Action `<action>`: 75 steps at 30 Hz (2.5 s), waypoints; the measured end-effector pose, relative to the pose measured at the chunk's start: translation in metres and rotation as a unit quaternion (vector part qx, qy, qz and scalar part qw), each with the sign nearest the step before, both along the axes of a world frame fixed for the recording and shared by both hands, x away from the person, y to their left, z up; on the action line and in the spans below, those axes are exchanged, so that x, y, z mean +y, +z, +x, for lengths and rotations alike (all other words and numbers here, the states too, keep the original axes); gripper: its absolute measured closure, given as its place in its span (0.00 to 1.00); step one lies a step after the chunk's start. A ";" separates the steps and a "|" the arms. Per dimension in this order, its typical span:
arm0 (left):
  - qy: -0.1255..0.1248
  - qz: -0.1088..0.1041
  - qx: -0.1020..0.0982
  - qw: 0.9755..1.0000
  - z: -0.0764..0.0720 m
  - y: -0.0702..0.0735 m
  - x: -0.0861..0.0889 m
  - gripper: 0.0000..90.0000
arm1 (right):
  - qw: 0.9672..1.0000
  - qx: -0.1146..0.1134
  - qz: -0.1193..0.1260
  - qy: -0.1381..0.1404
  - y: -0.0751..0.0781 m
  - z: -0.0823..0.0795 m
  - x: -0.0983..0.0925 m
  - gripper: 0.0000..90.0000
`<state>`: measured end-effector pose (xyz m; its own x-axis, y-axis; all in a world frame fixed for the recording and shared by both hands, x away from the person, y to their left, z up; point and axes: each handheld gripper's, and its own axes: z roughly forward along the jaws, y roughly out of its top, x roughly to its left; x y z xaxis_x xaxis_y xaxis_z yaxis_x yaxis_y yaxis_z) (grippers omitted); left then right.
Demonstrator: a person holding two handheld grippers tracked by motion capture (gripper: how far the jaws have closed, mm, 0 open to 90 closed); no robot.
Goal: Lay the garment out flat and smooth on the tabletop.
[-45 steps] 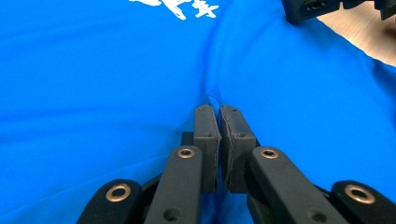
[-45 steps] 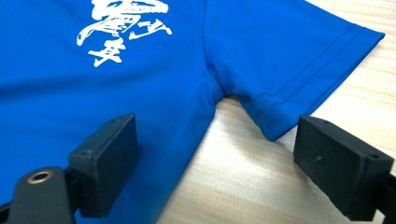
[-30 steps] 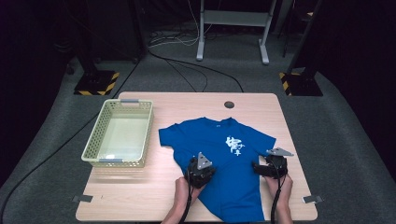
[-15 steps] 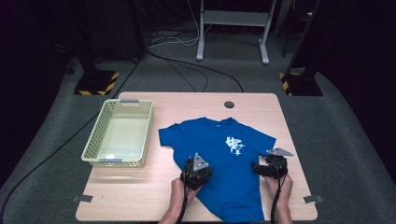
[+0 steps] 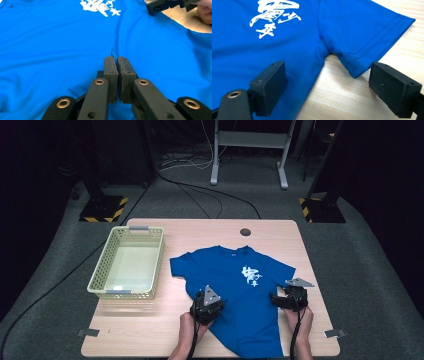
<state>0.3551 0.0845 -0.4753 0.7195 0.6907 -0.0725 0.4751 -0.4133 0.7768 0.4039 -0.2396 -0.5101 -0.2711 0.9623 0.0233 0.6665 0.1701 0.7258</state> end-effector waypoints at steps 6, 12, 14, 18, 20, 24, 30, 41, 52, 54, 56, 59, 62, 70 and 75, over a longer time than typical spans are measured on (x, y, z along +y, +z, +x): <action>0.004 -0.007 0.001 1.000 -0.004 0.001 0.007 0.96 | 1.000 -0.001 0.000 -0.001 0.000 0.000 0.000 0.16; 0.007 -0.004 -0.002 1.000 -0.011 -0.002 0.013 0.96 | 1.000 -0.001 0.001 -0.001 0.000 0.000 0.000 0.17; 0.008 -0.003 -0.001 1.000 -0.012 -0.003 0.015 0.96 | 1.000 -0.001 0.001 -0.001 0.000 0.000 0.000 0.17; 0.012 -0.010 0.000 1.000 -0.013 -0.003 0.020 0.96 | 1.000 -0.001 0.001 -0.002 0.000 0.000 0.000 0.17; 0.014 -0.009 -0.002 1.000 -0.014 -0.002 0.023 0.96 | 1.000 -0.002 0.001 -0.002 0.000 0.000 0.000 0.17; 0.018 -0.007 -0.004 1.000 -0.017 -0.003 0.027 0.96 | 1.000 -0.002 0.001 -0.002 0.000 0.000 0.000 0.17; 0.021 -0.011 -0.006 1.000 -0.023 -0.002 0.034 0.96 | 1.000 -0.002 0.001 -0.002 0.000 0.000 0.000 0.17; 0.027 -0.018 -0.008 0.999 -0.031 -0.003 0.043 0.96 | 1.000 -0.001 0.001 -0.004 0.000 0.000 0.000 0.17; 0.031 -0.024 -0.011 0.999 -0.041 -0.002 0.051 0.96 | 1.000 -0.001 0.001 -0.004 0.000 0.000 0.000 0.17; 0.031 -0.021 -0.013 0.999 -0.043 -0.002 0.052 0.96 | 1.000 -0.001 0.001 -0.004 0.000 0.000 0.000 0.17; 0.031 -0.022 -0.013 0.999 -0.045 -0.003 0.054 0.96 | 1.000 -0.002 0.001 -0.004 0.000 0.000 0.000 0.17; 0.034 -0.019 -0.013 0.999 -0.048 -0.005 0.057 0.96 | 1.000 -0.001 0.001 -0.004 0.000 0.000 0.000 0.17; 0.036 -0.015 -0.017 0.999 -0.053 -0.007 0.060 0.96 | 1.000 -0.001 0.001 -0.004 0.000 0.000 0.000 0.17; 0.046 -0.010 -0.015 0.999 -0.066 -0.013 0.073 0.96 | 1.000 -0.002 0.001 -0.005 0.000 0.000 0.000 0.17; 0.050 -0.011 -0.015 0.999 -0.074 -0.017 0.080 0.96 | 1.000 -0.002 0.001 -0.005 0.000 0.000 0.000 0.17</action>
